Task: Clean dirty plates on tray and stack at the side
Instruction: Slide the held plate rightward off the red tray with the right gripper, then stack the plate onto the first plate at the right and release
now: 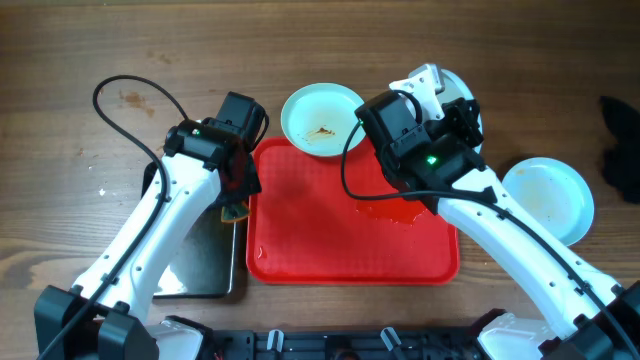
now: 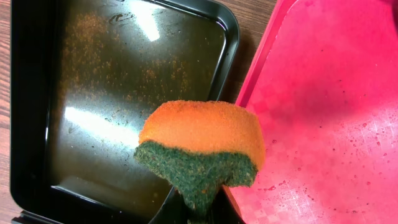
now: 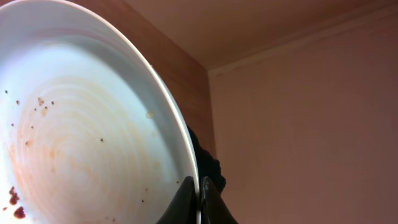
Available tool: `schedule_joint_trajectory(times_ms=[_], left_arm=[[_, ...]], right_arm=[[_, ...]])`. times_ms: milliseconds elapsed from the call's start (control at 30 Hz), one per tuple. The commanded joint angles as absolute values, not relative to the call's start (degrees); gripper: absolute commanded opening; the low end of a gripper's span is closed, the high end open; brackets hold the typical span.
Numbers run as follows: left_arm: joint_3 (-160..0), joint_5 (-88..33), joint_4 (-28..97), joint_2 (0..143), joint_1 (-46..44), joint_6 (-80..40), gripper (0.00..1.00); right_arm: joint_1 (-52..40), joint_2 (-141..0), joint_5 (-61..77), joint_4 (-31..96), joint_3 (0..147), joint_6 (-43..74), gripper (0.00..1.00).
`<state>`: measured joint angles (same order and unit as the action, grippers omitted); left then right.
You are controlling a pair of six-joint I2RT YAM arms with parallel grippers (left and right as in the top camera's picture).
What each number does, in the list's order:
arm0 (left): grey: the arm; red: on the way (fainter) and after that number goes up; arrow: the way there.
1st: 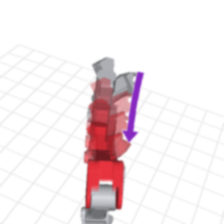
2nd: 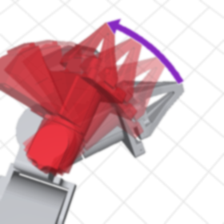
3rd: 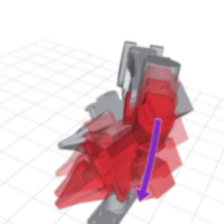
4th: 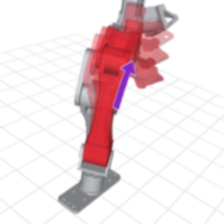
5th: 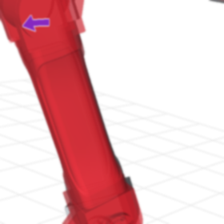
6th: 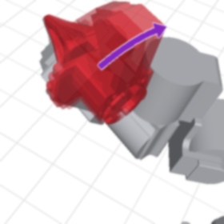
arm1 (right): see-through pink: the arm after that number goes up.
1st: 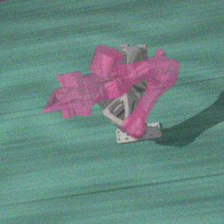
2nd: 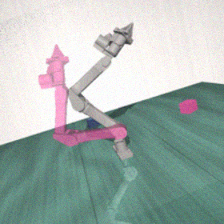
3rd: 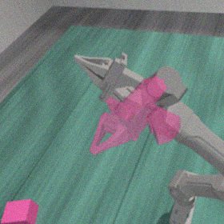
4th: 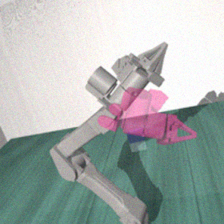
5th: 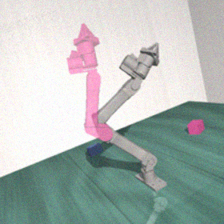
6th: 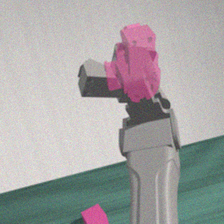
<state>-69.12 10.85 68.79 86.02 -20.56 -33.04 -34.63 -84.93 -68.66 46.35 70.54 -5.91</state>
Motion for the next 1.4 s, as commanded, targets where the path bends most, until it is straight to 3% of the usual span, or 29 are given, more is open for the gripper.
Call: schedule_joint_trajectory(times_ms=[0, 200, 333, 667, 1067, 1367], left_arm=[[-69.38, 10.96, 68.6, 85.12, -20.27, -31.88, 0.04], [-69.38, 10.96, 68.6, 85.12, -20.27, -31.88, 0.04], [-69.38, 10.96, 68.58, 85.12, -20.27, -31.88, 0.04], [-69.38, 10.96, 68.58, 85.12, -20.27, -31.88, 0.04], [-69.38, 10.96, 68.36, 85.12, -20.27, -31.7, 0.04], [-69.38, 10.96, 68.36, 85.12, -20.27, -31.7, 0.04]], right_arm=[[-34.85, -85.3, -65.45, 47.09, 71.53, -0.45, 0.04], [-29.12, -85.3, -34.83, 50.15, 71.53, 25.69, 0.05], [-21.1, -85.3, -20.27, 50.28, 71.53, 31.75, 0.04], [4.51, -85.3, -8.91, 50.81, 64.4, 30.59, 0.05], [34.74, -85.3, -5.89, 45.87, 49.89, 33.15, 0.05], [43.7, -85.32, -4.4, 43.51, 46.33, 34.61, 0.05]])
